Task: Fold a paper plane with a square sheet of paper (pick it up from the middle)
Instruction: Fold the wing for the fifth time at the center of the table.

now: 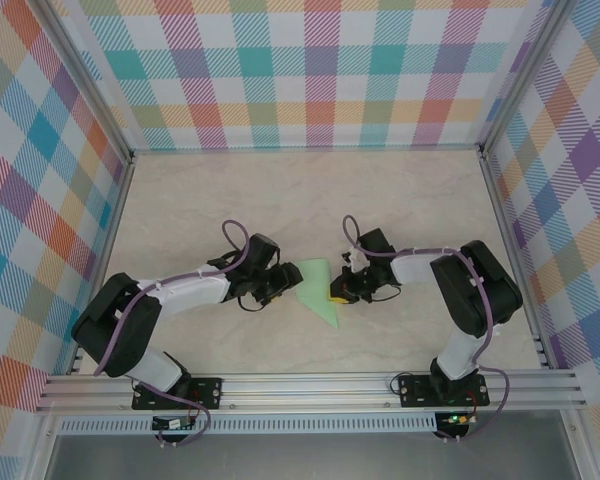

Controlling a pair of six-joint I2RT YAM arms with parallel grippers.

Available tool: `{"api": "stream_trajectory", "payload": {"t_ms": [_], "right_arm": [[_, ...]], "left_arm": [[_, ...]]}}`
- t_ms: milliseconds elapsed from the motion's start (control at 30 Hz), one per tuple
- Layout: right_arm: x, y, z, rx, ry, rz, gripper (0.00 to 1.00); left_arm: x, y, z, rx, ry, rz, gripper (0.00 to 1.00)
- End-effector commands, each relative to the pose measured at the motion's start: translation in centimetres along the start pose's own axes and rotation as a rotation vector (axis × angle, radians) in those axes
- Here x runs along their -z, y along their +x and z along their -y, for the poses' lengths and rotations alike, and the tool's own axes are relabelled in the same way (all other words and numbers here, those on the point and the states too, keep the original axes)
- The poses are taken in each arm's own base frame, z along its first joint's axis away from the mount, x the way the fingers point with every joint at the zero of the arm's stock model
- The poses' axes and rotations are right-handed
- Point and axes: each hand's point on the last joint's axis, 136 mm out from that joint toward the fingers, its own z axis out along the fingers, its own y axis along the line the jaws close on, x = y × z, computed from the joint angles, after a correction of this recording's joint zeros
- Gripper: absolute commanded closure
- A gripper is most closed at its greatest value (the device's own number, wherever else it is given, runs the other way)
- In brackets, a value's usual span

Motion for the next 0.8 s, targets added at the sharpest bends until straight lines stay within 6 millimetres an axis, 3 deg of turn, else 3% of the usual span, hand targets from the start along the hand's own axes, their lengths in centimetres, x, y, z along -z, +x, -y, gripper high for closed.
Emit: {"api": "stream_trajectory", "payload": {"t_ms": [0,367,767], "right_arm": [[-0.2,0.5,0.6,-0.003,-0.046,-0.023,0.96],[-0.7,0.7,2.2,-0.044,-0.03,-0.037,0.95],[-0.7,0.7,3.1,-0.061,0.006,-0.038,0.95]], "left_arm": [[-0.2,0.0,1.7,-0.03,0.042,-0.014,0.33],[-1.0,0.2,3.3,-0.036,0.12,-0.045,0.36],[-2.4,0.3,3.8,-0.019,0.16,-0.07,0.39]]}}
